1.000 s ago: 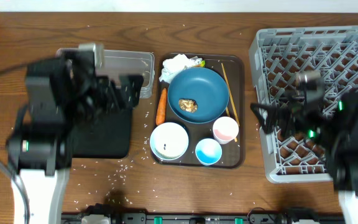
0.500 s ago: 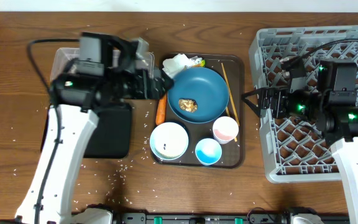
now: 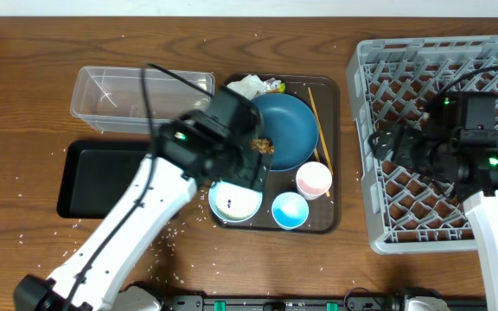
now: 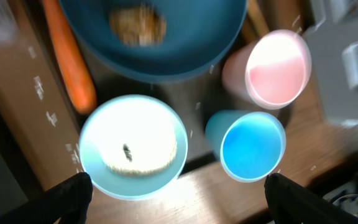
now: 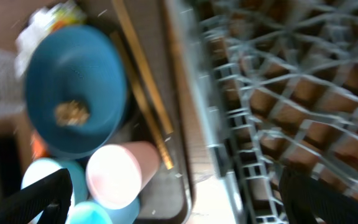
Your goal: Sort waste into correct bins and load items into the dishwasher rack
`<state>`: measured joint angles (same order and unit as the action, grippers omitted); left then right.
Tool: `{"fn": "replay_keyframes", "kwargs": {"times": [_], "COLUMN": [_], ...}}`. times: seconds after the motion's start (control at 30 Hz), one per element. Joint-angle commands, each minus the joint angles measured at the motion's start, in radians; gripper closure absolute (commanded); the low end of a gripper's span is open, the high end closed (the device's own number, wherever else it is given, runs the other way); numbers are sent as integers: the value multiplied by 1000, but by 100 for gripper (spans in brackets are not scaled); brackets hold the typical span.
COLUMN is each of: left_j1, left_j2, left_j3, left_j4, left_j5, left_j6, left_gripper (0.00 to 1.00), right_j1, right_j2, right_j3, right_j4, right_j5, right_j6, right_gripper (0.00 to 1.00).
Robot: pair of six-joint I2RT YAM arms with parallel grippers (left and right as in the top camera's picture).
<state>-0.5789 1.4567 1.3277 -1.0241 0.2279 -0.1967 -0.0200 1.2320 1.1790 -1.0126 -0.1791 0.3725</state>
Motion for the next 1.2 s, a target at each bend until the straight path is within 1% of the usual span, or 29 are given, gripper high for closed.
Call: {"fn": "replay_keyframes", "kwargs": {"times": [0.0, 0.17, 0.27, 0.33, 0.5, 0.53, 0.6, 0.7, 0.73, 0.77, 0.8, 0.9, 1.0, 1.17], "left_j1": [-68, -193, -245, -263, -264, -264, -264, -264, -264, -264, -264, -264, -263, -237], "left_j2": [31, 74, 112, 146, 240, 257, 286, 300, 300, 299, 297, 285, 254, 142], "left_j3": [-62, -130, -146, -146, -146, -146, -146, -146, -146, -146, -146, -140, -109, -42], "left_j4": [19, 132, 159, 164, 214, 224, 243, 249, 247, 245, 242, 215, 143, -3], "left_j5": [-45, -49, -110, -154, -157, -153, -128, -97, -97, -97, -97, -97, -98, -106], "left_j6": [-89, -93, -93, -93, -93, -93, -93, -93, -93, -93, -93, -93, -93, -85], "left_gripper": [13, 21, 25, 28, 33, 36, 48, 69, 77, 89, 94, 94, 95, 94], "right_j1": [-29, -31, -31, -31, -31, -31, -31, -31, -31, -31, -31, -31, -31, -31], "right_j2": [-9, -9, -9, -9, -9, -9, -9, -9, -9, -9, -9, -9, -9, -9], "right_j3": [18, 18, 18, 18, 18, 18, 18, 18, 18, 18, 18, 18, 18, 18], "right_j4": [-2, -2, -6, -14, -29, -32, -34, -35, -35, -36, -36, -35, -36, -34], "right_j5": [81, 82, 81, 82, 82, 82, 82, 84, 85, 85, 86, 86, 86, 86], "right_j6": [68, 67, 64, 64, 64, 64, 63, 50, 40, 34, 24, 14, 11, 12], "right_gripper": [1, 1, 1, 1, 1, 1, 1, 1, 1, 1, 1, 1, 1, 1]}}
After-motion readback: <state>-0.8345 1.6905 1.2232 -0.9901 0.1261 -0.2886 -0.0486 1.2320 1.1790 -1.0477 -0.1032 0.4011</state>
